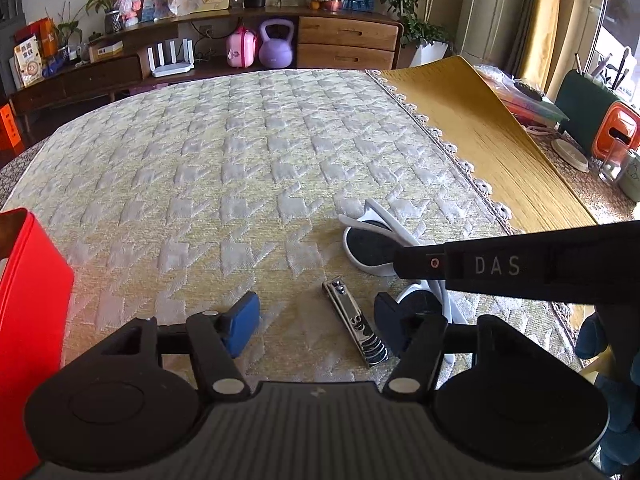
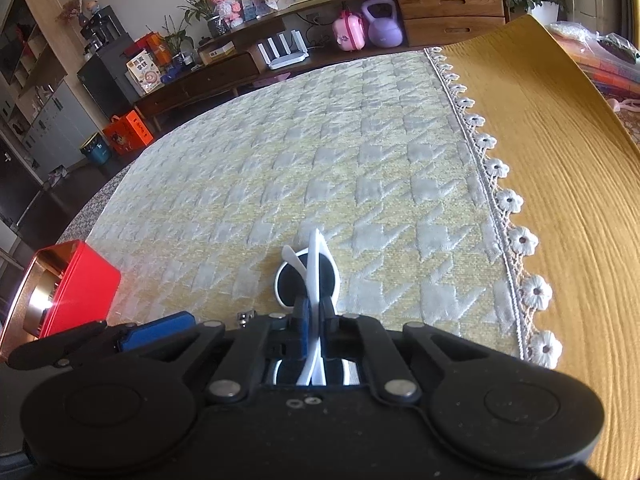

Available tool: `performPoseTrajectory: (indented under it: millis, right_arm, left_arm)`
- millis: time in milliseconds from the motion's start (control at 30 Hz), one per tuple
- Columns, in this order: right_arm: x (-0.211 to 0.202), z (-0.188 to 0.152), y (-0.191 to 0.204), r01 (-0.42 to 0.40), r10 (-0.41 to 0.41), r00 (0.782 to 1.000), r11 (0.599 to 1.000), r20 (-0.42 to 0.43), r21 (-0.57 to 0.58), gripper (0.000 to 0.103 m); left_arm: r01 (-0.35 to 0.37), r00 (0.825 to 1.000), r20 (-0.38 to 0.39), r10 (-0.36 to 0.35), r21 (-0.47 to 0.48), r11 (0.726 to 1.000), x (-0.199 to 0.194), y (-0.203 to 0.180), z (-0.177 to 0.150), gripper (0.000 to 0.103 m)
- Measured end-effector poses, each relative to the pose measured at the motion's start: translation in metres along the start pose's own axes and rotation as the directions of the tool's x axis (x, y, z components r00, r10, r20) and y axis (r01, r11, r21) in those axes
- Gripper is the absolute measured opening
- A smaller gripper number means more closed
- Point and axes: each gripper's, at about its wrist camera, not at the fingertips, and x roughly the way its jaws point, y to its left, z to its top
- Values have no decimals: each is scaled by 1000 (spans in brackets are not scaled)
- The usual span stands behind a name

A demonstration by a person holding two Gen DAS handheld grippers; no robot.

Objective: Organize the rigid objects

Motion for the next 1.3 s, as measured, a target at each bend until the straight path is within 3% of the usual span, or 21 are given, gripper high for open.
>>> performPoseTrajectory:
  millis: [200,300,867,1300]
  right_arm:
    - [4,4,10,12,-13,1000,999,-2,-51,5]
    - [5,4,16,32,-32,999,996,3,-80,5]
    - [6,1,34,73,-73,997,979,11,-188,5]
    - [-44,-14,49,39,-29,998,987,63,-153,4]
  left_arm:
    - [-3,1000,10,3,32,999,2,-10,2,19]
    - [-15,1000,20,15,29,999,1,-7,0,13]
    - [-36,999,22,37,-57,998,-10,29,-6,11]
    - [-4,1000,15,5,-106,994,-52,57,-13,11]
